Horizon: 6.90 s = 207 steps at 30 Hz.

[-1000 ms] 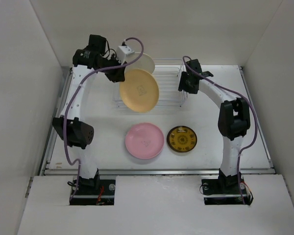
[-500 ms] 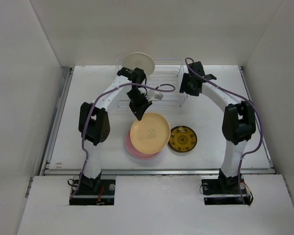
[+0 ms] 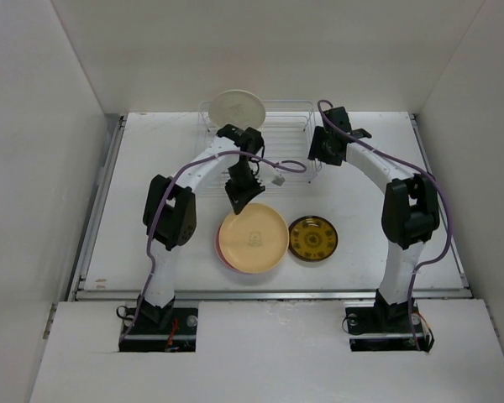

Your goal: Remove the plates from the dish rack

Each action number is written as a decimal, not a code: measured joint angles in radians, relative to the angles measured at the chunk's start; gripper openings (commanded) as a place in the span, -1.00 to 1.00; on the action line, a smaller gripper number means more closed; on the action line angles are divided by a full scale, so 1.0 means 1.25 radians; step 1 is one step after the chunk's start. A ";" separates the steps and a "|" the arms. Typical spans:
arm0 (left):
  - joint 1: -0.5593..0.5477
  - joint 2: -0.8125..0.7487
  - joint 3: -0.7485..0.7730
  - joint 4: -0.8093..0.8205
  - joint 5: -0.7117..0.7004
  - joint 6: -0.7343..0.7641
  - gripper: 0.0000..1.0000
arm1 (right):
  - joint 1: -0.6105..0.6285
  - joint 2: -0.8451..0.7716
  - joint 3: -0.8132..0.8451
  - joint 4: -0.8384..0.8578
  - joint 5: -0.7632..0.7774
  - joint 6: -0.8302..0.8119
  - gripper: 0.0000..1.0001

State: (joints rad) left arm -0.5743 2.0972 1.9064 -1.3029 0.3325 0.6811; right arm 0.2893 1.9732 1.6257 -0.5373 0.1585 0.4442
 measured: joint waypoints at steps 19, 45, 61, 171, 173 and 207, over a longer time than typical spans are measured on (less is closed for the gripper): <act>0.011 0.018 0.094 -0.012 -0.037 -0.020 -0.04 | 0.000 0.000 0.000 0.006 0.005 -0.006 0.21; 0.306 -0.062 0.075 0.725 -0.041 -0.194 0.81 | 0.000 0.039 0.041 0.007 -0.025 -0.037 0.27; 0.362 0.313 0.337 1.013 0.075 -0.289 0.25 | 0.000 0.065 0.089 -0.005 -0.009 -0.063 0.27; 0.388 0.093 0.059 1.161 0.365 0.107 -1.00 | 0.031 0.092 0.084 -0.052 0.010 -0.054 -0.44; 0.384 0.080 0.046 1.181 0.359 0.137 -1.00 | 0.036 0.092 0.088 -0.054 0.014 -0.053 -0.46; 0.425 -0.160 0.178 0.633 0.383 -0.180 -1.00 | 0.060 0.106 0.105 -0.069 0.003 0.058 -1.00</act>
State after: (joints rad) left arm -0.0433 1.8969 2.1288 -0.5117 0.8108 0.4564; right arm 0.3649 2.1056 1.7565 -0.6235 0.1619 0.5167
